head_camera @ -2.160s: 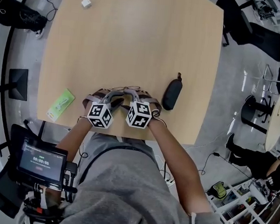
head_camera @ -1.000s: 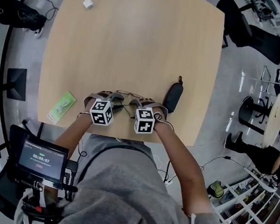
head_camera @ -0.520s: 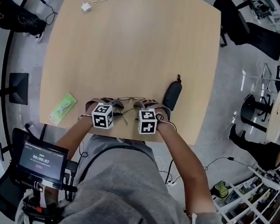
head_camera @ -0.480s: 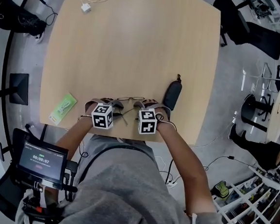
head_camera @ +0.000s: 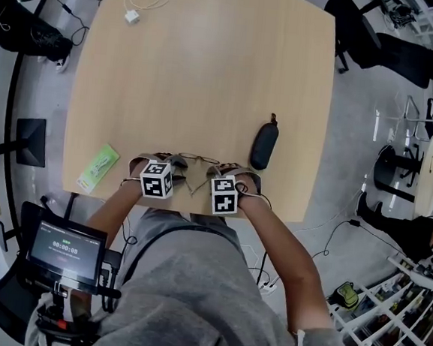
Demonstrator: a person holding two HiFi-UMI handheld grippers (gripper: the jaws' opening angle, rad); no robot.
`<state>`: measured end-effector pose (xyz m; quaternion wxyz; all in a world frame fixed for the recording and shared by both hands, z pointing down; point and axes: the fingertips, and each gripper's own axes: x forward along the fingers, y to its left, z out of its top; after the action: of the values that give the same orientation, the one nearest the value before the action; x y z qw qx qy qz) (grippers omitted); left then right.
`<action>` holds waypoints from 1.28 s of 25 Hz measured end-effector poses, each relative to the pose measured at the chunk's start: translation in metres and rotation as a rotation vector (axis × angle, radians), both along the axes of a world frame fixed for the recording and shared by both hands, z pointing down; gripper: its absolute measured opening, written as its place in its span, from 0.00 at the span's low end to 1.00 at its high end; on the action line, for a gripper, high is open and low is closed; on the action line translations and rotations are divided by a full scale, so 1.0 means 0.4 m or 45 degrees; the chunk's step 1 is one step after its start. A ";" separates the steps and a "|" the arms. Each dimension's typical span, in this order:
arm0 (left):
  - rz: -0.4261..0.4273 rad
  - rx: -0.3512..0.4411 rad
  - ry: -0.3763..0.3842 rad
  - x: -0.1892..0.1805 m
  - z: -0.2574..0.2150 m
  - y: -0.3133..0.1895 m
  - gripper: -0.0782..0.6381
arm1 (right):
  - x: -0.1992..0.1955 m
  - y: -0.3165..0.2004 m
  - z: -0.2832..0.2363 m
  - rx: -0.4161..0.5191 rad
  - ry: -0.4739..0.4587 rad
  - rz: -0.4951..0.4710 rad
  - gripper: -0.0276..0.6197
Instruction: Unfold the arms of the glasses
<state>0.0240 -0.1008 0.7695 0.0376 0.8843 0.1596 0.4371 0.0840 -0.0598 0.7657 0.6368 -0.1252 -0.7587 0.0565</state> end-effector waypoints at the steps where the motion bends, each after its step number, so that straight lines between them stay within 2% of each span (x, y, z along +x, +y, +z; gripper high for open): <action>1: 0.001 0.000 -0.005 0.000 0.001 -0.003 0.27 | 0.012 -0.001 0.000 -0.007 0.016 0.013 0.48; 6: 0.000 -0.008 -0.009 -0.001 0.004 -0.017 0.27 | 0.044 -0.024 -0.011 0.006 0.020 0.077 0.48; 11: 0.046 0.021 -0.009 -0.003 0.010 -0.030 0.27 | 0.048 -0.070 0.007 0.085 0.040 0.136 0.48; 16: 0.067 0.063 -0.013 -0.026 0.027 -0.076 0.27 | 0.030 -0.118 0.028 0.116 0.027 0.207 0.48; 19: 0.021 0.074 -0.003 -0.033 0.005 -0.089 0.27 | 0.033 -0.115 0.013 0.119 0.011 0.241 0.48; 21: -0.061 0.067 0.038 -0.023 -0.061 -0.058 0.27 | 0.049 -0.080 -0.035 0.145 -0.028 0.263 0.48; 23: -0.161 0.060 0.090 -0.018 -0.135 -0.022 0.27 | 0.063 -0.049 -0.086 0.183 -0.081 0.298 0.48; 25: -0.245 0.062 0.138 -0.026 -0.188 -0.004 0.27 | 0.057 -0.040 -0.130 0.189 -0.174 0.382 0.48; 30: -0.462 0.105 0.294 -0.021 -0.297 0.009 0.27 | 0.008 -0.084 -0.301 0.137 -0.610 0.799 0.48; 32: -0.577 0.135 0.393 0.000 -0.359 0.011 0.27 | 0.018 -0.091 -0.362 0.193 -0.700 0.867 0.48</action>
<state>0.0240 -0.0964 0.6257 0.0634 0.9543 -0.0614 0.2855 0.0913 -0.0962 0.6210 0.3638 0.1685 -0.8999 0.1718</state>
